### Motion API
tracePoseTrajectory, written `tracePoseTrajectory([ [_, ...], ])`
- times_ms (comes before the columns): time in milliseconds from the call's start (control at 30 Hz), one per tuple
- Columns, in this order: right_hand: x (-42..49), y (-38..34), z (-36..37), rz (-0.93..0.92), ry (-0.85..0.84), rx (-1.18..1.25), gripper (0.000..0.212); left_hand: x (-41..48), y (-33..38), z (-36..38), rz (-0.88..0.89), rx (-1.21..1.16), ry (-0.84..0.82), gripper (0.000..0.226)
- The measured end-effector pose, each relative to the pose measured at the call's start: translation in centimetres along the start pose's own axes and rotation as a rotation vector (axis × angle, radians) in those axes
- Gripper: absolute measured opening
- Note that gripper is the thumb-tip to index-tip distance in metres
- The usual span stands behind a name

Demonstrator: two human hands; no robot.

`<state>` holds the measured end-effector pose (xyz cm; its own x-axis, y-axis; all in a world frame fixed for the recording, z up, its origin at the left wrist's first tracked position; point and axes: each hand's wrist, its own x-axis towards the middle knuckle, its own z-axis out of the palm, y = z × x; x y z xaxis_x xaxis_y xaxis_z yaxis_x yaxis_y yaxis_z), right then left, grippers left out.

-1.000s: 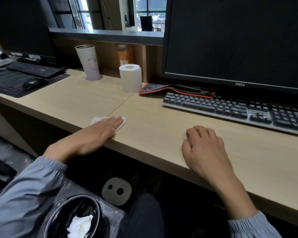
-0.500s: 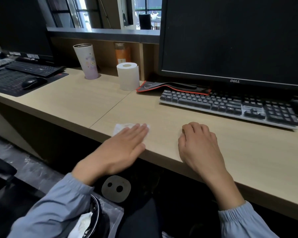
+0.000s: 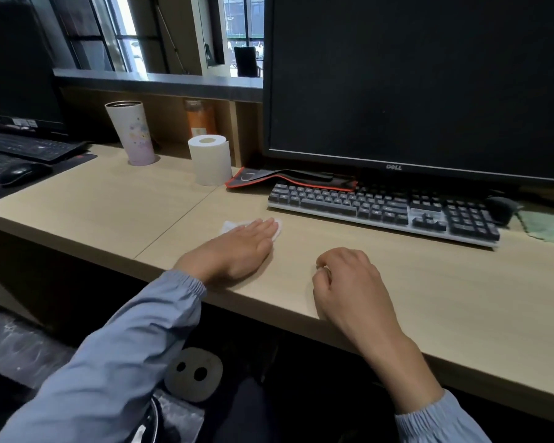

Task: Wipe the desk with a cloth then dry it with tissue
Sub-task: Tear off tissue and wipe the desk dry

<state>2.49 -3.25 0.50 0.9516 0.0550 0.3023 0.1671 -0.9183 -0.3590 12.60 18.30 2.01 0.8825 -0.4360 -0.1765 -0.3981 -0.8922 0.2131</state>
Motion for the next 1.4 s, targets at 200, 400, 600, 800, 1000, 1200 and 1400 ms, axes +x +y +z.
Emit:
tracePoseTrajectory([
  [200,-1.1,3.1,-1.7,0.032,0.023,-0.039,0.023,4.4,-0.1,-1.1,-0.045,0.014,-0.003,0.058],
  [400,-1.4,3.5,-1.6,0.033,0.042,-0.009,0.023,4.0,1.2,-0.5,-0.031,-0.009,0.003,0.06],
  [600,-1.3,3.7,-2.0,0.087,0.077,0.062,0.023,4.3,5.6,0.9,0.066,-0.012,0.009,0.063],
  [800,-1.7,5.1,-3.0,0.151,0.074,0.025,0.026,4.5,10.3,1.5,0.152,-0.002,0.003,0.064],
  [1000,-2.4,7.2,-4.6,0.209,0.106,-0.041,0.029,5.3,15.1,2.4,0.237,0.012,-0.02,0.065],
  [1200,-2.7,8.9,-5.9,0.273,0.092,-0.044,0.03,5.5,15.7,2.6,0.268,-0.083,-0.024,0.062],
  [1400,-1.7,7.1,-6.4,0.193,0.042,0.026,0.039,3.4,11.9,0.4,0.214,-0.437,0.13,0.058],
])
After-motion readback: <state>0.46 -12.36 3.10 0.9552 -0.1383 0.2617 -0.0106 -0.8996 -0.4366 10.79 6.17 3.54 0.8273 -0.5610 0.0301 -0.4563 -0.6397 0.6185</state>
